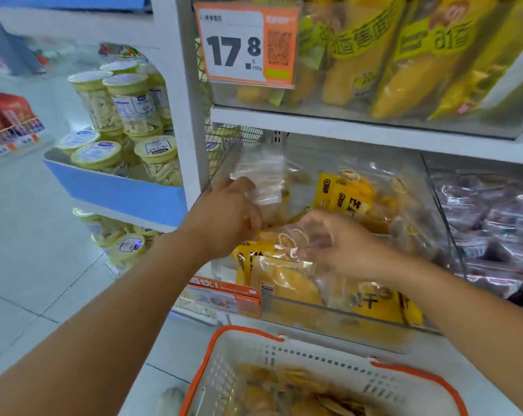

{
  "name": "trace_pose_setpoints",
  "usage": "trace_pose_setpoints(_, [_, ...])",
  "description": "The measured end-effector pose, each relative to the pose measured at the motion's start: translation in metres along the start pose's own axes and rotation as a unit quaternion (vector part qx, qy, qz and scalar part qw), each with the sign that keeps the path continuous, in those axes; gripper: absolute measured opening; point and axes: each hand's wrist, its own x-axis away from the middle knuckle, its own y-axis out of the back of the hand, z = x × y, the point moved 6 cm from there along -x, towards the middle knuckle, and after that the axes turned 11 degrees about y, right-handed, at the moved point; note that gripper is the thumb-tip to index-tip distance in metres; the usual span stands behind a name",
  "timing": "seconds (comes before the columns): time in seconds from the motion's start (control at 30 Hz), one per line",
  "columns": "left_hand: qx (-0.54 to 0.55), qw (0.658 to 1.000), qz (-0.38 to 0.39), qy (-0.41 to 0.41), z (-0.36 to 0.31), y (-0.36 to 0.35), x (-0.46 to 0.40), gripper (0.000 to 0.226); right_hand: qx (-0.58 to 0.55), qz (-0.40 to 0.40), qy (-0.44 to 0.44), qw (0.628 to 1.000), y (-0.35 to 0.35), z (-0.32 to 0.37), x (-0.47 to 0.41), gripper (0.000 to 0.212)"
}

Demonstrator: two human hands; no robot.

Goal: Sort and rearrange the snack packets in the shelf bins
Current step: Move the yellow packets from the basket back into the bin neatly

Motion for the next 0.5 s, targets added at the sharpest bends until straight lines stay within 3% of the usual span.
trace_pose_setpoints(0.07, [0.033,0.998,-0.051,-0.003,0.002,-0.002,0.004,0.006,-0.001,-0.051,0.036,0.998,0.010,0.000,0.004,0.012])
trace_pose_setpoints(0.13, [0.054,0.997,-0.048,-0.014,0.006,-0.004,0.002,0.005,0.047,-0.121,0.087,0.988,0.021,0.005,0.007,0.004])
trace_pose_setpoints(0.2, [0.087,0.995,-0.033,-0.035,0.010,-0.005,0.000,0.006,0.114,-0.147,0.149,0.971,0.025,0.017,0.009,0.007])
trace_pose_setpoints(0.27, [0.150,0.986,-0.019,-0.065,0.006,-0.003,0.000,0.021,0.171,-0.139,0.185,0.958,0.026,0.026,0.009,0.014])
trace_pose_setpoints(0.37, [0.234,0.966,-0.009,-0.109,-0.006,0.001,0.001,0.027,0.129,-0.115,0.186,0.967,0.021,0.032,0.001,0.013])
trace_pose_setpoints(0.5, [0.200,0.971,-0.036,-0.126,-0.016,0.000,0.002,0.029,0.027,-0.102,0.151,0.983,0.013,0.037,0.001,0.007])
